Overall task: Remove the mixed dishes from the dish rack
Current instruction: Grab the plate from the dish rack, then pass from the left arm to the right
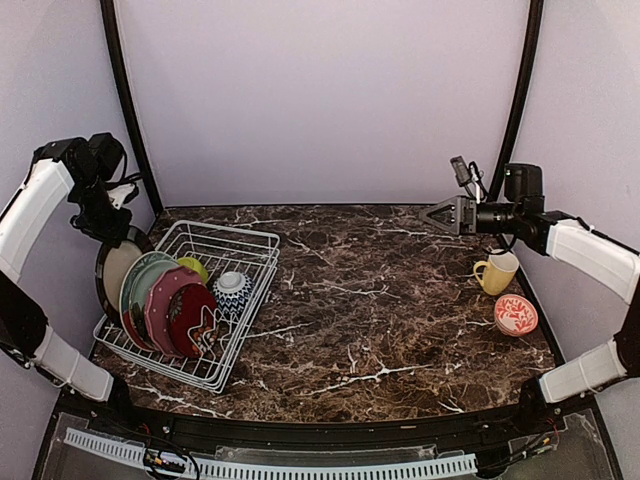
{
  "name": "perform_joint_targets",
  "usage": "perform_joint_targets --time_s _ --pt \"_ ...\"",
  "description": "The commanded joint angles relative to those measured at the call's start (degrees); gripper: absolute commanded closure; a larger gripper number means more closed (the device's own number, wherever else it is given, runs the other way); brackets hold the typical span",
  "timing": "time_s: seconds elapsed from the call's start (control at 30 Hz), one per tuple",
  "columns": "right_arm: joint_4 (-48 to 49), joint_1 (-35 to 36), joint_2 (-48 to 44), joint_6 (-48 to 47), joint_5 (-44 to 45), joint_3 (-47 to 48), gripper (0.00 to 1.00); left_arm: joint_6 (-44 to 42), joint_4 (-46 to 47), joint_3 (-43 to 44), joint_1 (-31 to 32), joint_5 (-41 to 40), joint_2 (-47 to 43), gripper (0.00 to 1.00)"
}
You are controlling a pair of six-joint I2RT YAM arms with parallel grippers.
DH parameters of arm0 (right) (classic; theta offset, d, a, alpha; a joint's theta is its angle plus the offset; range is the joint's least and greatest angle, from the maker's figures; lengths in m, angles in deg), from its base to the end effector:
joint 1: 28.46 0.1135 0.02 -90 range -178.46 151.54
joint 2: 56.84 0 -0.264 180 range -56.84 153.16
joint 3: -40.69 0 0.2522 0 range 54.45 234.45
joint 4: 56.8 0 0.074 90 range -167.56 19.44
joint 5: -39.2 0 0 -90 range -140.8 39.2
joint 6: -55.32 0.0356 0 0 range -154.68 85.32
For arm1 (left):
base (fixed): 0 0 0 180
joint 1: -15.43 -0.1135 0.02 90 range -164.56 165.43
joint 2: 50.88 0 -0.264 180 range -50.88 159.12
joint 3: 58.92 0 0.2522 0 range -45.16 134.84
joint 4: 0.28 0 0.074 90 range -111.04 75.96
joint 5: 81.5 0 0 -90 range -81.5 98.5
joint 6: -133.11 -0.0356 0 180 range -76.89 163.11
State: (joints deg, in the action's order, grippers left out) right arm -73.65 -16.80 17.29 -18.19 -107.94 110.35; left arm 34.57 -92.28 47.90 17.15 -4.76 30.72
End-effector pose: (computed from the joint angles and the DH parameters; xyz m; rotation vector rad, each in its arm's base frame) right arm 0.2742 0.0871 0.3139 -0.6089 1.8751 1.2830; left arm 0.2526 0.0006 0.3823 0.1792 2.7253 0.3502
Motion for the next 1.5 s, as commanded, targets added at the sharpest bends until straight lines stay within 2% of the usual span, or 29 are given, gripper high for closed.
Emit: perform_joint_targets --time_s 0.0,0.23,0.47,0.6,0.73,0.87,0.9,1.0,1.07,1.23,1.33,1.4,1.47 --pt "-0.69 0.11 1.04 0.60 0.35 2.75 0.01 5.35 0.74 4.44 -0.40 -3.43 -4.55 0.99" --pt "-1.32 0.09 2.36 1.72 0.67 4.29 0.01 7.90 2.13 9.63 -0.41 -8.14 -7.47 0.99" --pt "-1.67 0.66 2.62 3.27 1.89 5.92 0.01 8.27 5.79 11.05 -0.40 -11.05 -10.46 0.99" --pt "-2.88 2.46 3.91 3.61 4.36 6.91 0.01 13.48 7.17 13.84 -0.40 -12.57 -11.16 0.99" --pt "-2.23 4.94 5.45 4.61 6.17 6.27 0.01 18.89 11.99 13.50 -0.40 -5.56 -12.67 0.99" --pt "-0.76 8.15 6.29 6.98 7.47 5.66 0.01 23.39 20.31 10.06 -0.40 7.31 -15.33 0.99" --pt "-0.36 8.72 6.37 7.55 7.92 5.52 0.01 24.44 24.42 8.91 -0.40 9.84 -15.86 0.99" --pt "1.08 11.79 6.54 9.45 9.36 5.09 0.01 27.72 35.01 1.09 -0.40 24.34 -18.90 0.99" --pt "2.55 13.40 6.98 11.17 9.99 4.57 0.01 30.38 43.55 -2.54 -0.40 29.66 -20.05 0.99" --pt "6.69 17.56 8.47 14.79 10.74 4.09 0.01 34.40 50.93 -6.55 -0.40 33.37 -21.18 0.99" --pt "9.59 19.41 10.06 17.58 9.59 4.50 0.01 39.81 63.30 -15.00 -0.28 43.83 -21.75 0.99" --pt "13.68 20.51 11.07 21.06 7.78 4.44 0.01 45.21 73.24 -21.80 1.01 48.17 -22.16 0.99" --pt "19.26 21.47 11.92 25.59 5.71 3.81 0.01 47.57 79.37 -26.80 3.67 49.05 -22.15 0.99"
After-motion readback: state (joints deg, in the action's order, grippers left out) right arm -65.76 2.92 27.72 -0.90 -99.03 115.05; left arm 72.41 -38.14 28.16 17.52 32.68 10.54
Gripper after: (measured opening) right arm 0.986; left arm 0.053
